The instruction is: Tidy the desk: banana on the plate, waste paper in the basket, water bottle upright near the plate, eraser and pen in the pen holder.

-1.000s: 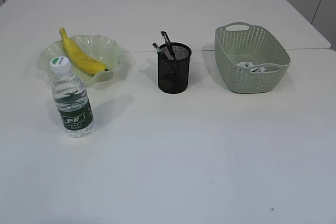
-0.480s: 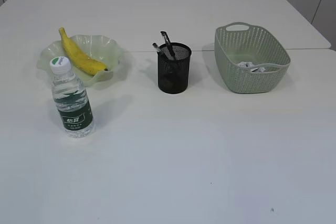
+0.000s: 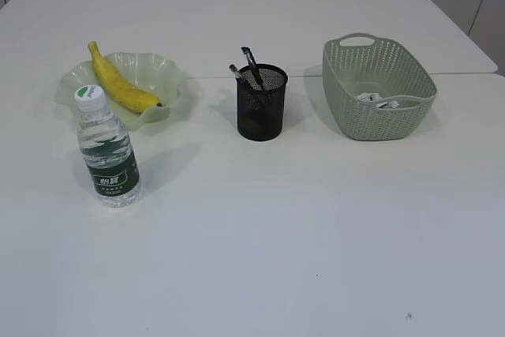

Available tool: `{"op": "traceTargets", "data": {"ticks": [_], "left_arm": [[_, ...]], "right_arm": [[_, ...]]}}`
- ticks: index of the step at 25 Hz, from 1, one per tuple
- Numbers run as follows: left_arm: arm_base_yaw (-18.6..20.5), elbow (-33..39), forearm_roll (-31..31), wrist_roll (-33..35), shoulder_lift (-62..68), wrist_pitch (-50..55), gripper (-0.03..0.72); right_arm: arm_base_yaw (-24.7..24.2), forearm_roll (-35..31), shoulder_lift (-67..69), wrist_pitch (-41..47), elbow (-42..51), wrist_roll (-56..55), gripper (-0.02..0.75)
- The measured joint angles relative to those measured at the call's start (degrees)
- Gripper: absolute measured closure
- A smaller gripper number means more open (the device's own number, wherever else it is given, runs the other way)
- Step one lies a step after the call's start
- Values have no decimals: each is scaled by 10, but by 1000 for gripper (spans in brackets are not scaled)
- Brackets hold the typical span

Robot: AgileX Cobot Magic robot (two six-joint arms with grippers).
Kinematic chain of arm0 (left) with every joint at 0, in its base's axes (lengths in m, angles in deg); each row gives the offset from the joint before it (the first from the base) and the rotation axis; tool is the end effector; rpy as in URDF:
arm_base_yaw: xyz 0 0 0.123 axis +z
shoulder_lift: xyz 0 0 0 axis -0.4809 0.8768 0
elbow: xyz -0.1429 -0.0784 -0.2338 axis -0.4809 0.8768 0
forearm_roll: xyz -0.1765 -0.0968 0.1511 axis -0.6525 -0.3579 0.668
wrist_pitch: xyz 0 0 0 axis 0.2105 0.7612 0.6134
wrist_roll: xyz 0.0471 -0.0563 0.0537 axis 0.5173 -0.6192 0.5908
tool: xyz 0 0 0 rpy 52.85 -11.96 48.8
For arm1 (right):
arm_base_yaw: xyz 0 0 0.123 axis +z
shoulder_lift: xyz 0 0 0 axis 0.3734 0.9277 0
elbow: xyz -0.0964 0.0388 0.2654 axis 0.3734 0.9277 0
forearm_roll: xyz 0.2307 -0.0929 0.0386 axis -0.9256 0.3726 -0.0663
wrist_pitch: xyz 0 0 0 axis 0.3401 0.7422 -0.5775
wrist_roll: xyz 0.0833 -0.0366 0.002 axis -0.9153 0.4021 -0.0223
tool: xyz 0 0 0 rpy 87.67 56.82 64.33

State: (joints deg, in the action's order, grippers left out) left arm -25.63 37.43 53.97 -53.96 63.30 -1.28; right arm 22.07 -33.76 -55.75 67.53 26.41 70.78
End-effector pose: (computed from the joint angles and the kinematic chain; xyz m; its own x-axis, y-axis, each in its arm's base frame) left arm -0.0217 -0.0035 0.2808 -0.5757 -0.0144 -0.8176 -0.0235 0.9997 -0.0010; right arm -0.0078 -0.0025 0.2866 -0.6086 -0.0516 -0.7918 -0.0120 0.9984 -0.0558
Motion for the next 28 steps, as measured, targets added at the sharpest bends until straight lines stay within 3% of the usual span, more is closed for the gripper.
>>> {"op": "traceTargets", "data": {"ticks": [5, 16, 28], "left_arm": [[0, 4, 1, 2, 0, -19, 103], [0, 30, -21, 8, 0, -86, 90], [0, 30, -21, 9, 0, -88, 155]], "right_arm": [[0, 1, 0, -29, 30, 1, 414], [0, 1, 0, -53, 41, 2, 412], [0, 1, -3, -53, 44, 2, 413]]}}
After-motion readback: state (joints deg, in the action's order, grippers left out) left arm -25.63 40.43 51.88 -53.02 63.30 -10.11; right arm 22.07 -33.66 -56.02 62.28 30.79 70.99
